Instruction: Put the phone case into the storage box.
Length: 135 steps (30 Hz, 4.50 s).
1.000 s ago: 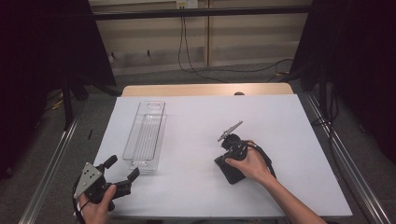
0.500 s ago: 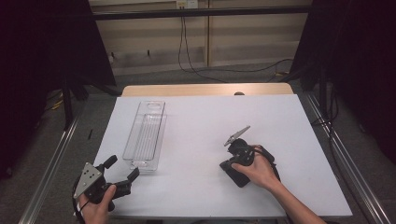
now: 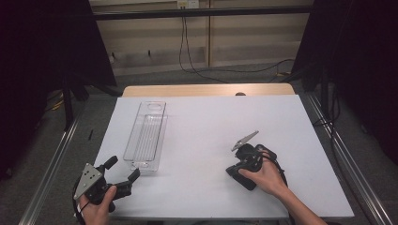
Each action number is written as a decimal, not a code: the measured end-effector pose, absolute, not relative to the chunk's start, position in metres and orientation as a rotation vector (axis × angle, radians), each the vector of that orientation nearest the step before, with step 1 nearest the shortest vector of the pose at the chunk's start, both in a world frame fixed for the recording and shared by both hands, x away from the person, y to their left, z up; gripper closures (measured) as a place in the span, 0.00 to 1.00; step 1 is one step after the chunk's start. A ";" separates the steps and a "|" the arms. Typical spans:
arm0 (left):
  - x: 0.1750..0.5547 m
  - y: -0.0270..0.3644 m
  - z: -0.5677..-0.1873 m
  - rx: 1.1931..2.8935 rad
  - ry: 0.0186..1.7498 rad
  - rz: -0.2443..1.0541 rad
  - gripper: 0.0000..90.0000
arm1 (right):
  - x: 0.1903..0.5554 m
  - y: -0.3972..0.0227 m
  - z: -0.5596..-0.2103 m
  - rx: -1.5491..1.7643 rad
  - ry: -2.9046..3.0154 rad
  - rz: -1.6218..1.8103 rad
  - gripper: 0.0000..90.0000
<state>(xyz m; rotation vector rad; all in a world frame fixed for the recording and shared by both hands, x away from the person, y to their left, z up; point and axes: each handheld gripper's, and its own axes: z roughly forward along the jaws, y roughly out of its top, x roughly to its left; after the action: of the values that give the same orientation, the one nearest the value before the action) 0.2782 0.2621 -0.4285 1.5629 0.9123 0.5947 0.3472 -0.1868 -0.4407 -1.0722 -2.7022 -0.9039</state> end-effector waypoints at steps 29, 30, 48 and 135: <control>0.278 0.262 -0.429 1.569 0.915 0.594 0.04 | 0.319 -0.225 -0.441 -1.132 -2.660 -0.925 1.00; 0.278 0.262 -0.429 1.569 0.916 0.595 0.04 | 0.318 -0.226 -0.441 -1.139 -2.658 -0.918 1.00; 0.278 0.262 -0.429 1.570 0.918 0.596 0.04 | 0.307 -0.252 -0.440 -1.188 -2.651 -0.923 1.00; 0.279 0.262 -0.429 1.576 0.916 0.580 0.04 | 0.292 -0.283 -0.425 -1.289 -2.666 -1.301 0.22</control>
<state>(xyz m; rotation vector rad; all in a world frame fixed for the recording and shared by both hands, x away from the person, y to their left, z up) 0.2793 0.2621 -0.4288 1.5761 0.9164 0.5795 0.2922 -0.2834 -0.4255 -1.2890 -2.6664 -1.3013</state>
